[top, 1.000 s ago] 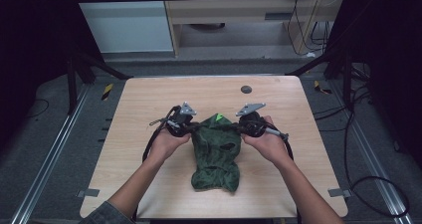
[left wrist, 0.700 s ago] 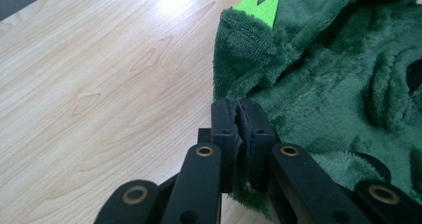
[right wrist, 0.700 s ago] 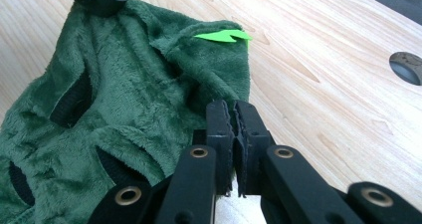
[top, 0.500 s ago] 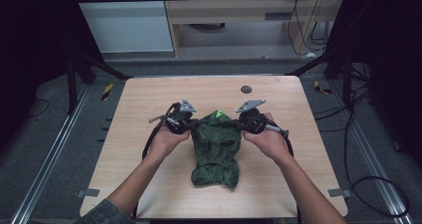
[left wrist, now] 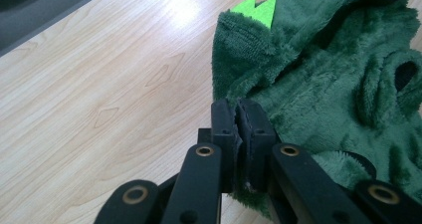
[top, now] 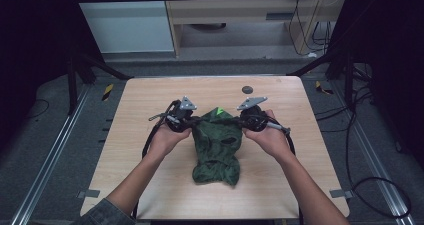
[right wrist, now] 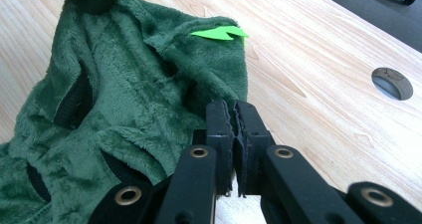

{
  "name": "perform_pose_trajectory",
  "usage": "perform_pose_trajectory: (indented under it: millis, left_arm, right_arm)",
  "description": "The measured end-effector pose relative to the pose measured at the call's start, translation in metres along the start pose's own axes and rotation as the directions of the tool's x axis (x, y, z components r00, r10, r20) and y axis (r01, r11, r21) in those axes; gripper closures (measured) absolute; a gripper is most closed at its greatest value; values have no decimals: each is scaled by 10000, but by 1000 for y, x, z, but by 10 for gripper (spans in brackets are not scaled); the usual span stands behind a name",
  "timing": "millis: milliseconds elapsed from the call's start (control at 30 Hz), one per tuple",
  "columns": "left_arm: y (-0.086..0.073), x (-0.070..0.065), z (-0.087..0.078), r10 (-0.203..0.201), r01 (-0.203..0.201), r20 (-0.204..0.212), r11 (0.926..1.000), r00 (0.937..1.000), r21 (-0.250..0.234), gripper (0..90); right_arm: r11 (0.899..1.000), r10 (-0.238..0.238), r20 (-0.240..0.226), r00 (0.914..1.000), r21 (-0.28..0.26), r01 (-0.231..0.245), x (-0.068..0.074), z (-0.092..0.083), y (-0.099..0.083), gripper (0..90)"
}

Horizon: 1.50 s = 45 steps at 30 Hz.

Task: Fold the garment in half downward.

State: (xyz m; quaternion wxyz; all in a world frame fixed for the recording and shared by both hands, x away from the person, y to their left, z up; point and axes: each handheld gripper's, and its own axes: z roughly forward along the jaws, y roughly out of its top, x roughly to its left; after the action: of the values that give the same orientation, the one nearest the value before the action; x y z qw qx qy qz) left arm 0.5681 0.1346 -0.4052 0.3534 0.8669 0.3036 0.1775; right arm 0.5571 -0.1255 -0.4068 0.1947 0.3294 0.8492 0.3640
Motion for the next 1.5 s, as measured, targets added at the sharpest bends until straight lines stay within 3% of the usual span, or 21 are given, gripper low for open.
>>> perform_pose_trajectory:
  millis: [600,1033,1500]
  left_arm:
    - [3,3,-2,4,-5,-128,9999,9999,-101,861]
    - [12,7,-1,18,-23,-300,9998,9995,-175,861]
    - [16,12,-2,75,-88,-413,9995,9991,-295,861]
  right_arm:
    - [10000,-11,100,9999,-86,12,-2,1,6,865]
    - [10000,86,290,9995,20,-86,-13,8,15,865]
    - [10000,-60,426,9991,-8,60,-11,11,19,865]
